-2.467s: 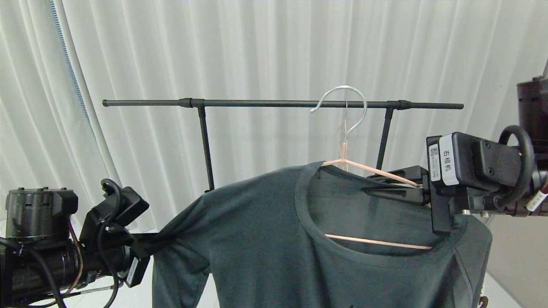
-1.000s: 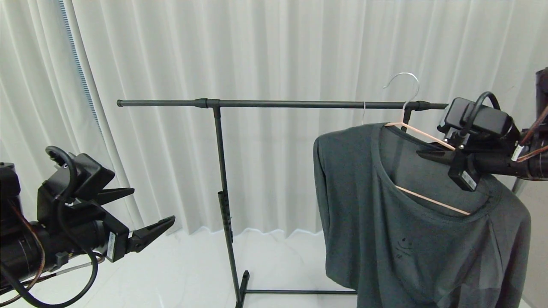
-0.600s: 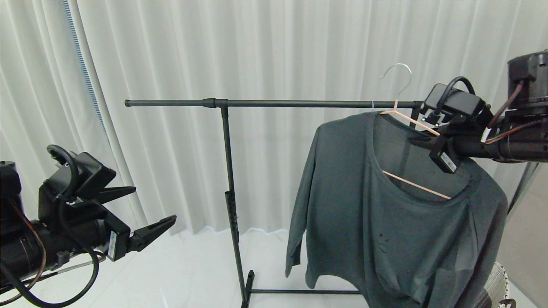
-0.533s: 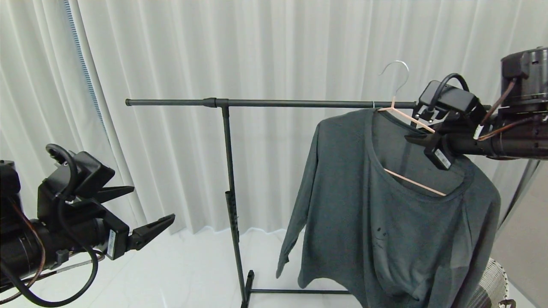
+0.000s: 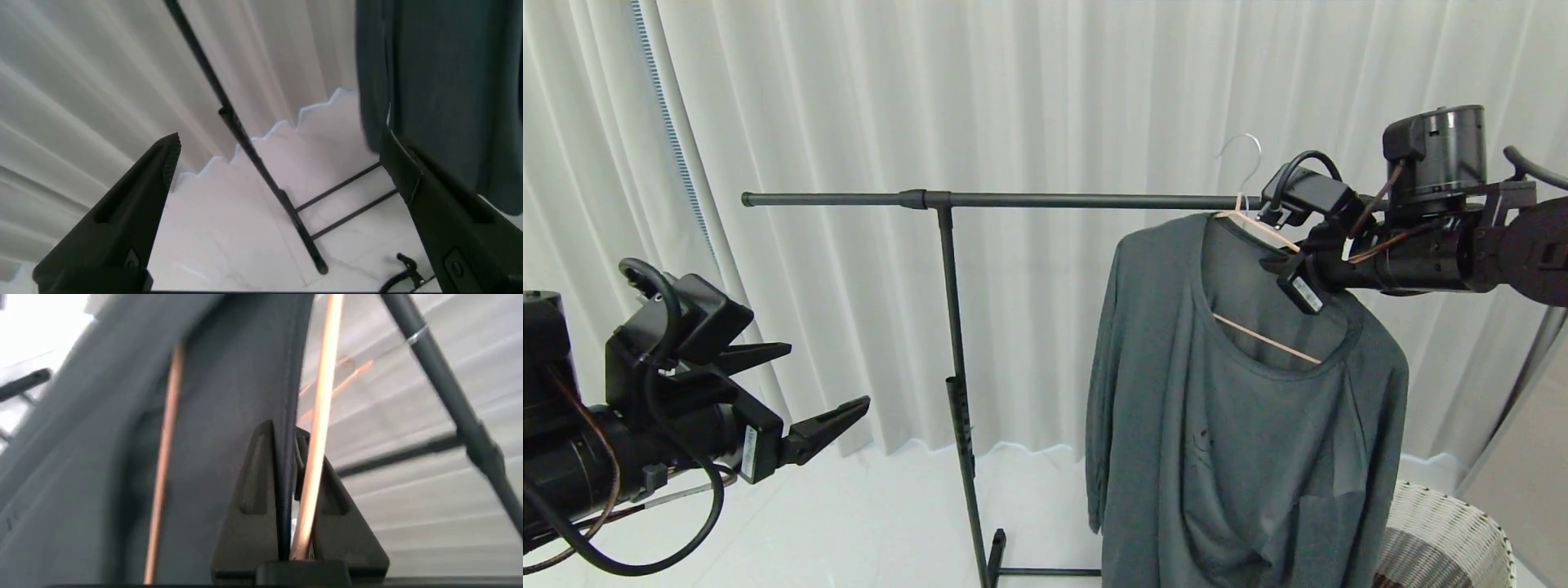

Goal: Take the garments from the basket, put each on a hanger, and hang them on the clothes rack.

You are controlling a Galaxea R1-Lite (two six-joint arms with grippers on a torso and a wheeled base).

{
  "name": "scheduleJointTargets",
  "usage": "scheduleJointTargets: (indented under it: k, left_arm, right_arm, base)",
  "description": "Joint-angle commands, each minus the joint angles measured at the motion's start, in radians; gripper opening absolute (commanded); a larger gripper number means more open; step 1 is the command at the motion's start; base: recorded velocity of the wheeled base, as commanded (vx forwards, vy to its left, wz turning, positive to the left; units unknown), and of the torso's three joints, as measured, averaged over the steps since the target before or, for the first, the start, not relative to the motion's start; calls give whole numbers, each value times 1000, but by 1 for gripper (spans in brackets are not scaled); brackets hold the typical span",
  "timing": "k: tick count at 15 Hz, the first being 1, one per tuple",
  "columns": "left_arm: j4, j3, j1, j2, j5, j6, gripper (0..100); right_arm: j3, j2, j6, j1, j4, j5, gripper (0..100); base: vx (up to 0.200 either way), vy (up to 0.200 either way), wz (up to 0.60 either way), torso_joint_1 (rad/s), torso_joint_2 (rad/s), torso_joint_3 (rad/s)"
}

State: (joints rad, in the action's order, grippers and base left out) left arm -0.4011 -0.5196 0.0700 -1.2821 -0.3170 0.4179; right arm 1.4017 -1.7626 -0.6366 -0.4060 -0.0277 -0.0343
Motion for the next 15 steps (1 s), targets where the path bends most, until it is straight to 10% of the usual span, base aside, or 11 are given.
scheduleJointTargets:
  k: [1, 15]
  left_arm:
    - [-1, -2, 17, -2, 6, -4, 100]
    - [-1, 1, 65, 1, 6, -2, 100]
  right_arm:
    - [6, -21, 0, -4, 0, -1, 0]
    - [5, -80, 20, -24, -20, -44, 0]
  base:
    - [200, 0, 0, 2, 2, -2]
    - [143, 0, 0, 2, 2, 2]
